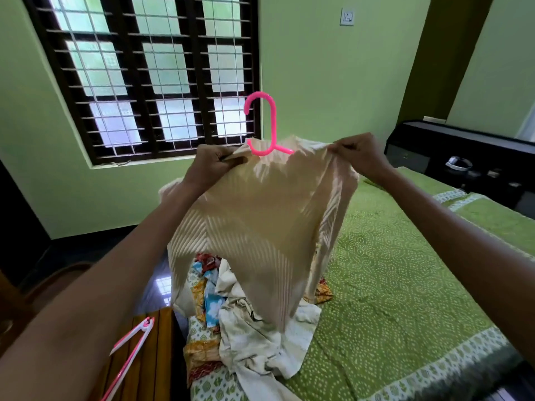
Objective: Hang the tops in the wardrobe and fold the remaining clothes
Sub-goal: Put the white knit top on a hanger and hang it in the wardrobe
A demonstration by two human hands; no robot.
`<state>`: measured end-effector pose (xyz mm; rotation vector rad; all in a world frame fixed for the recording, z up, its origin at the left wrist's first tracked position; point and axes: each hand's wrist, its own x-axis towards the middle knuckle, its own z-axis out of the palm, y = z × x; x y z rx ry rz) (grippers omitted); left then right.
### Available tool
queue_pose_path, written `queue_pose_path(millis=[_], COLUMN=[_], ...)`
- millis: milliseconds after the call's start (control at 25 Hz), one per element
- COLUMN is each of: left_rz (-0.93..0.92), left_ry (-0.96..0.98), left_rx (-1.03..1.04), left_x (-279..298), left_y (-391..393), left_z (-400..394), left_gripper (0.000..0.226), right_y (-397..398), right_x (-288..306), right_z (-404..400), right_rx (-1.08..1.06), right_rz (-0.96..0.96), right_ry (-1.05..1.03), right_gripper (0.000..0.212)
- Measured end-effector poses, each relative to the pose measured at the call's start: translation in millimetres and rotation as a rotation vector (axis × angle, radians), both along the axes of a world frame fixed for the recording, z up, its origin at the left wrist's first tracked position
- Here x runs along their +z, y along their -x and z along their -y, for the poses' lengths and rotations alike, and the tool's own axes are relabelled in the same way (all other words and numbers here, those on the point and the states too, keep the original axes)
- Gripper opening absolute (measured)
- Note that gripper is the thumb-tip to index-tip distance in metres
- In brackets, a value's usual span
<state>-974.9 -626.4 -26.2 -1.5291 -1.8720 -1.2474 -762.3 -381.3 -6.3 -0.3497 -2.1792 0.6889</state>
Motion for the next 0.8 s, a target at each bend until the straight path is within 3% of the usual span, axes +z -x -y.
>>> queue_pose_path(millis=[240,520,800], left_rz=[0.058,0.107,0.177], left_ry=[0.020,0.037,0.047], left_rx=[0.009,-0.068,-0.070], left_x=[-9,2,-15], left_y=[17,33,42], left_z=[0,11,-1], left_gripper=[0.022,0.022,0.014], right_y=[2,-1,-23], right_x=[-14,6,5], right_z=[17,20,16], right_rx=[0.104,0.055,-0.035], right_rz=[0.259,0.033,0.018], right_ry=[-0.025,-0.034,-0.065], right_gripper=[0.030,0.025,0.020])
